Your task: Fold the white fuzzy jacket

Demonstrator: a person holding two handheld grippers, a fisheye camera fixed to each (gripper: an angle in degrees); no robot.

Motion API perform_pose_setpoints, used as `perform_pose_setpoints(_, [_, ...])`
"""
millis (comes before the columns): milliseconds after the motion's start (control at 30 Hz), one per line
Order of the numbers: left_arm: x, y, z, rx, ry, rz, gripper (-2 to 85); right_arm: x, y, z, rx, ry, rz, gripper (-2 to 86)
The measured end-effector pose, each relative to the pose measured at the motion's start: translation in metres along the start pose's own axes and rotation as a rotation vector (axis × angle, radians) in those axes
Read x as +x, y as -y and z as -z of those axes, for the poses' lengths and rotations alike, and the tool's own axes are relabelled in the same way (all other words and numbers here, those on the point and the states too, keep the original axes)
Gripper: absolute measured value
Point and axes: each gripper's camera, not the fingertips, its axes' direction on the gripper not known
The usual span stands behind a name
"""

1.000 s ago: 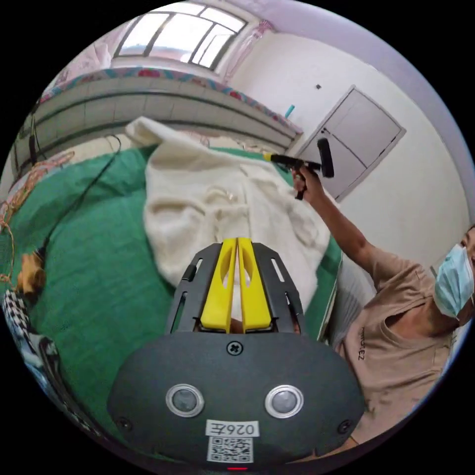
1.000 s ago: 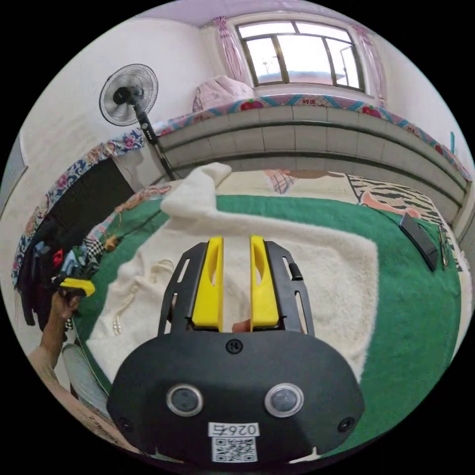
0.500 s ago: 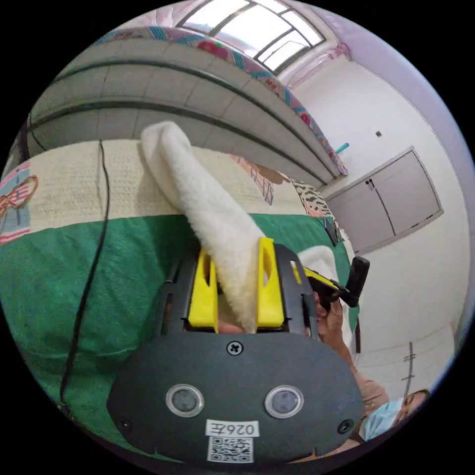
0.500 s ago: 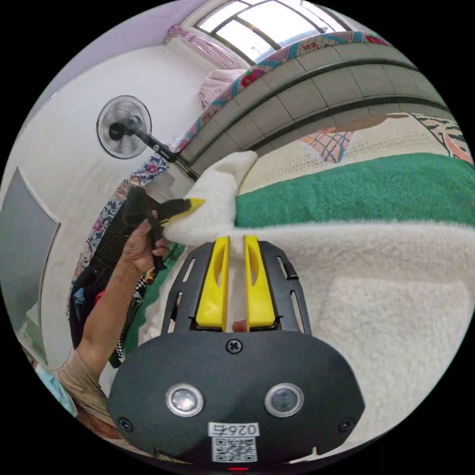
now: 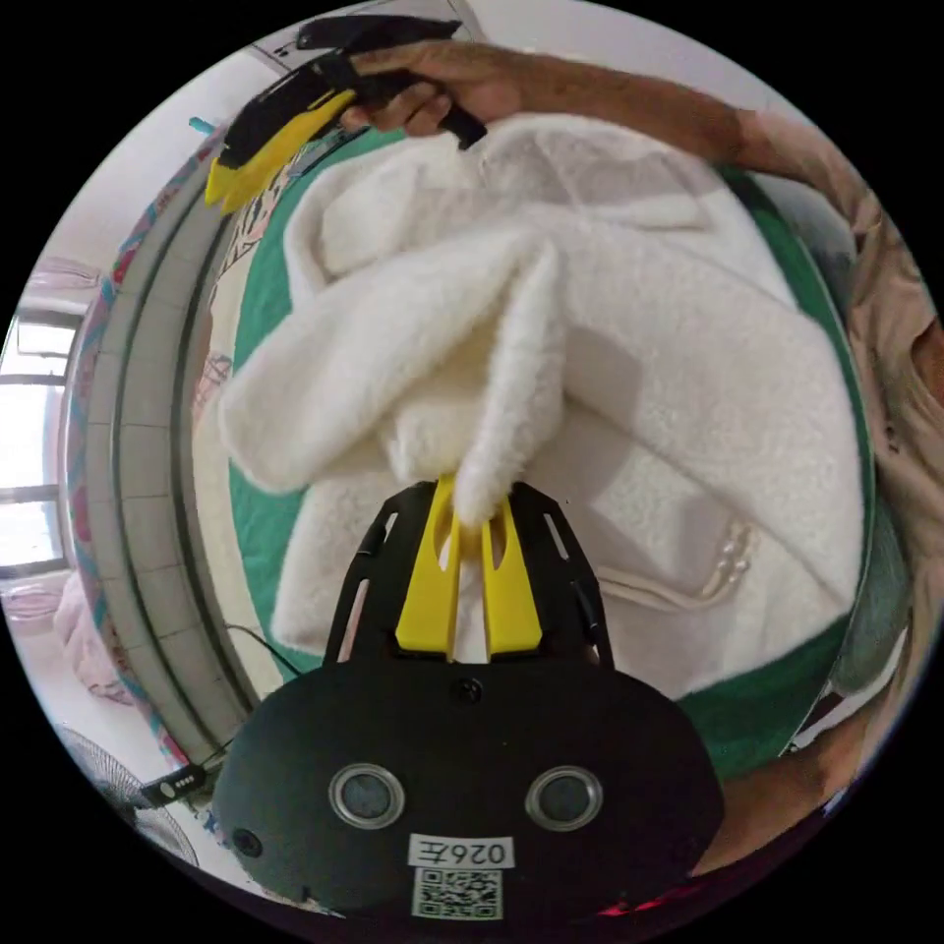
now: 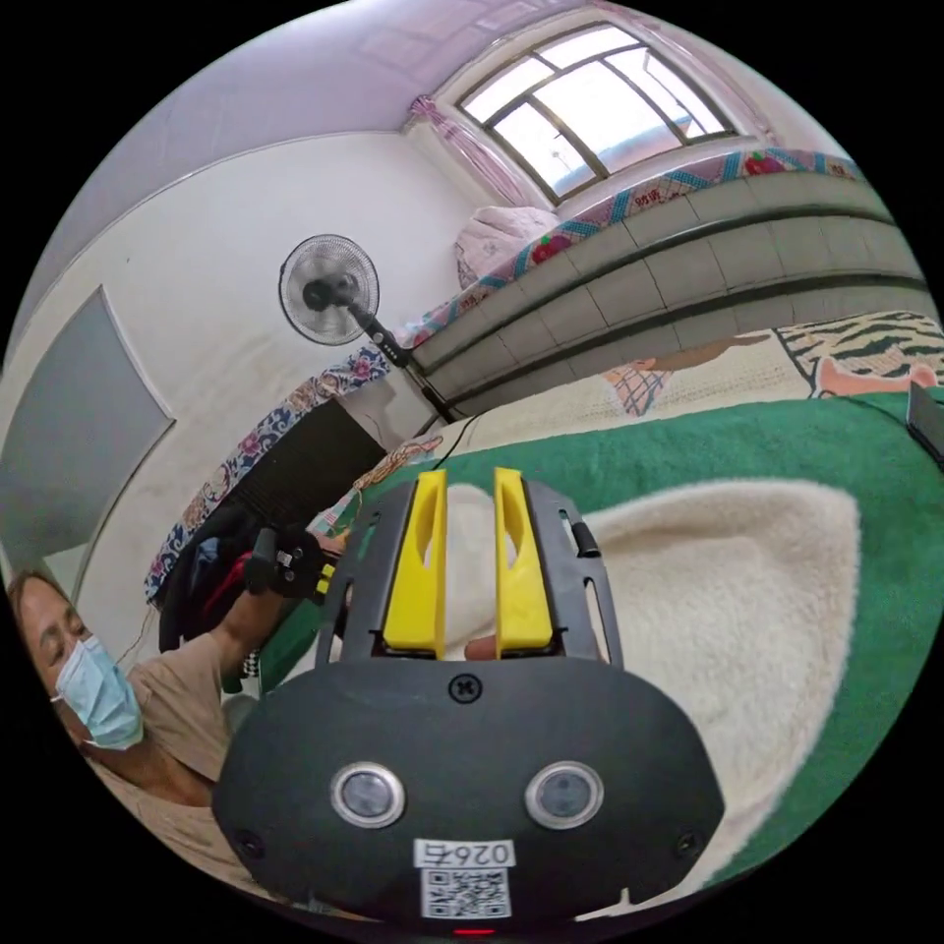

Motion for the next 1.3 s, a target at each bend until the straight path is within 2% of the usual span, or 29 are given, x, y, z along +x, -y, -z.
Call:
perform_pose_setpoints(67, [0.014,0.001,0.000,0.012,0.037,0.039,-0.2,-0.015,0.001,-0.010,-0.120,-0.082,0.022,9.0])
perform_pose_setpoints(200, [0.034,0.001,-0.007,0.014,0.042,0.099,0.0,-0.029,0.017,-0.049,-0.222,-0.244,0.023,16.4])
perform_pose_setpoints(233, [0.038,0.001,-0.011,0.004,0.052,0.114,0.0,-0.027,0.022,-0.072,-0.305,-0.305,0.023,13.4])
perform_pose_setpoints(267, [0.039,0.001,-0.013,-0.004,0.062,0.120,0.1,-0.022,0.026,-0.100,-0.507,-0.220,0.040,4.9])
perform_pose_setpoints(300, [0.039,-0.001,-0.014,-0.018,0.096,0.145,0.3,-0.018,0.028,-0.108,-0.579,-0.168,0.002,3.7])
perform_pose_setpoints(333, [0.034,-0.004,-0.013,-0.026,0.135,0.182,0.5,-0.022,0.033,-0.099,-0.531,-0.077,-0.024,1.4])
perform_pose_setpoints(367, [0.030,-0.007,-0.011,-0.028,0.169,0.214,0.7,-0.037,0.036,-0.065,-0.348,-0.022,0.000,0.6])
perform_pose_setpoints(433, [0.010,-0.025,0.000,0.035,0.345,0.383,2.0,-0.068,0.029,-0.002,-0.106,0.087,0.104,-0.1])
perform_pose_setpoints(467, [0.004,-0.032,0.002,0.059,0.377,0.437,2.6,-0.089,0.012,0.042,0.012,0.167,0.178,-0.2])
perform_pose_setpoints(533, [-0.016,-0.066,0.002,0.101,0.434,0.652,5.5,-0.119,-0.028,0.093,0.084,0.227,0.283,0.2])
perform_pose_setpoints(567, [-0.020,-0.076,-0.001,0.098,0.424,0.699,5.7,-0.139,-0.059,0.107,0.023,0.190,0.330,0.6])
perform_pose_setpoints(600, [-0.027,-0.096,-0.010,0.080,0.359,0.798,6.2,-0.148,-0.075,0.108,-0.037,0.160,0.351,1.8])
perform_pose_setpoints(667, [-0.034,-0.129,-0.031,0.027,0.205,0.934,7.8,-0.166,-0.139,0.090,-0.396,0.081,0.343,9.4])
perform_pose_setpoints(733, [-0.025,-0.167,-0.059,-0.032,-0.024,1.041,7.3,-0.171,-0.178,0.085,-0.574,0.103,0.316,15.1])
perform_pose_setpoints(767, [-0.021,-0.175,-0.063,-0.037,-0.068,1.063,6.5,-0.175,-0.197,0.091,-0.609,0.130,0.322,15.9])
perform_pose_setpoints(867, [0.007,-0.197,-0.055,0.049,-0.192,1.140,1.0,-0.175,-0.212,0.114,-0.528,0.118,0.298,13.6])
perform_pose_setpoints(1133, [0.085,-0.147,0.015,0.643,-0.560,0.993,-1.0,-0.133,-0.201,0.126,-0.407,-0.103,0.194,9.3])
perform_pose_setpoints(1167, [0.087,-0.139,0.015,0.666,-0.572,0.989,-1.0,-0.122,-0.203,0.127,-0.384,-0.127,0.172,8.2])
perform_pose_setpoints(1200, [0.092,-0.119,0.012,0.682,-0.579,0.958,-1.0,-0.115,-0.204,0.126,-0.397,-0.139,0.153,7.7])
perform_pose_setpoints(1267, [0.097,-0.078,-0.007,0.533,-0.536,0.894,-1.0,-0.082,-0.217,0.113,-0.544,-0.158,0.072,6.3])
perform_pose_setpoints(1300, [0.101,-0.048,-0.033,0.324,-0.505,0.865,-1.0,-0.077,-0.219,0.118,-0.518,-0.132,0.064,6.1])
